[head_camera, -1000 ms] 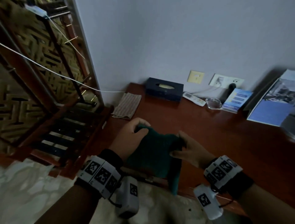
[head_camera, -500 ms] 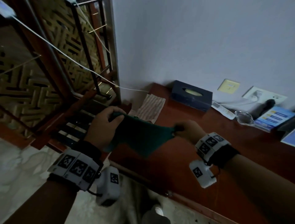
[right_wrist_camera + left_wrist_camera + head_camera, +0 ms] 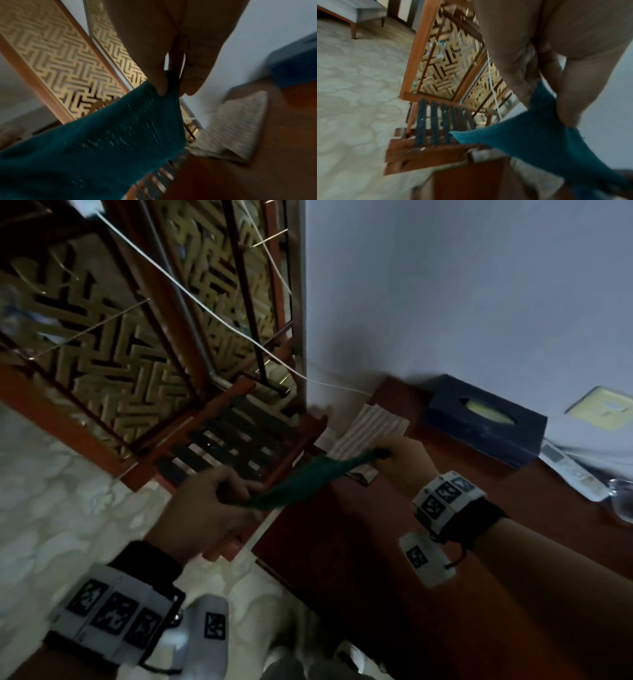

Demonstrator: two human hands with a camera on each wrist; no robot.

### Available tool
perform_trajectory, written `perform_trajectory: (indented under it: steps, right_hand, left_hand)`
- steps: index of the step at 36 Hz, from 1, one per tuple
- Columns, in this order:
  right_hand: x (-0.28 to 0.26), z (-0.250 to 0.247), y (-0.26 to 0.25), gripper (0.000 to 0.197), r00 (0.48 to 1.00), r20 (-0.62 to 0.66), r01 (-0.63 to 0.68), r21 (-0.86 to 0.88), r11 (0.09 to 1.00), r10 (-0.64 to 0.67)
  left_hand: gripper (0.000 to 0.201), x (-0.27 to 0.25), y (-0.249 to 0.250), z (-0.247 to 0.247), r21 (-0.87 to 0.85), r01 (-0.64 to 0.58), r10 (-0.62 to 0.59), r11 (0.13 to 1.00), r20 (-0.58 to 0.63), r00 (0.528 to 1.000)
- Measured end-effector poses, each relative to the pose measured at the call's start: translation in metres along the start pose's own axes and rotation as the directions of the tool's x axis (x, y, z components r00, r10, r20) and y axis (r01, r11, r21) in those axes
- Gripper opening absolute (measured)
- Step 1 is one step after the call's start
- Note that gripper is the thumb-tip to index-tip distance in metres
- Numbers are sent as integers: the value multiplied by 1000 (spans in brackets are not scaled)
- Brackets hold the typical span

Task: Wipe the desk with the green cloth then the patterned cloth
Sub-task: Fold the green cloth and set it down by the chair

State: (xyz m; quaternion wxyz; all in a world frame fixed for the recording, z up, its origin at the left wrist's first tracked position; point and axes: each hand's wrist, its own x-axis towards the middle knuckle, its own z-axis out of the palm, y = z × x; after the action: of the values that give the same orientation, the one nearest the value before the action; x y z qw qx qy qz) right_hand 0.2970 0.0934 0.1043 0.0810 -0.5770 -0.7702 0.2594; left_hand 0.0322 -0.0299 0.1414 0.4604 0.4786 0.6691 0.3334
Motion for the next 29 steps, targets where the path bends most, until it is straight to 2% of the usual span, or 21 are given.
perform_trajectory:
  steps: [3, 7, 9, 12, 14, 18, 20, 22, 24, 25, 27, 29]
  right_hand:
    - [-8, 13, 21, 17, 995, 86, -39, -16, 999, 41]
    - [-17, 29, 50, 17, 976, 182, -112, -38, 993, 118]
    - [-18, 34, 62, 20, 955, 235, -164, -89, 982, 180]
    - [-16, 40, 69, 21, 947, 242, -197, -81, 977, 211]
    - [-10, 45, 67, 22, 954, 219, -195, -56, 979, 203]
    - [11, 64, 55, 21, 965, 162, -204, -20, 979, 204]
    - [20, 76, 49, 31, 956, 131, -269, 29, 963, 263]
    - [22, 88, 46, 44, 946, 57, -324, 119, 939, 319]
    - [20, 99, 46, 48, 934, -22, -347, 182, 920, 357]
    - [16, 104, 48, 47, 932, -32, -351, 160, 923, 360]
    - [7, 114, 52, 44, 938, 31, -347, 42, 937, 346]
    - [-4, 126, 56, 45, 944, 124, -297, -73, 952, 304]
  left_hand:
    - [21, -1, -24, 23, 63, 81, -88, 995, 131, 987]
    - [19, 8, -59, 58, 110, 100, -124, 989, 236, 964]
    - [22, 12, -75, 71, 113, 125, -153, 986, 297, 942]
    - [25, 16, -87, 83, 87, 176, -196, 980, 383, 903]
    - [28, 19, -91, 85, 91, 169, -191, 981, 371, 909]
    - [28, 38, -104, 75, 184, 106, -141, 977, 191, 971]
    - [30, 47, -112, 70, 178, 141, -165, 974, 131, 978]
    - [32, 55, -122, 68, 179, 157, -181, 971, 131, 975]
    - [34, 60, -131, 68, 293, 96, -140, 951, 136, 981]
    - [36, 61, -133, 70, 372, 43, -102, 927, 141, 985]
    - [39, 62, -132, 75, 478, -71, -38, 876, 216, 976]
    - [43, 61, -127, 82, 571, -182, -35, 800, 347, 937]
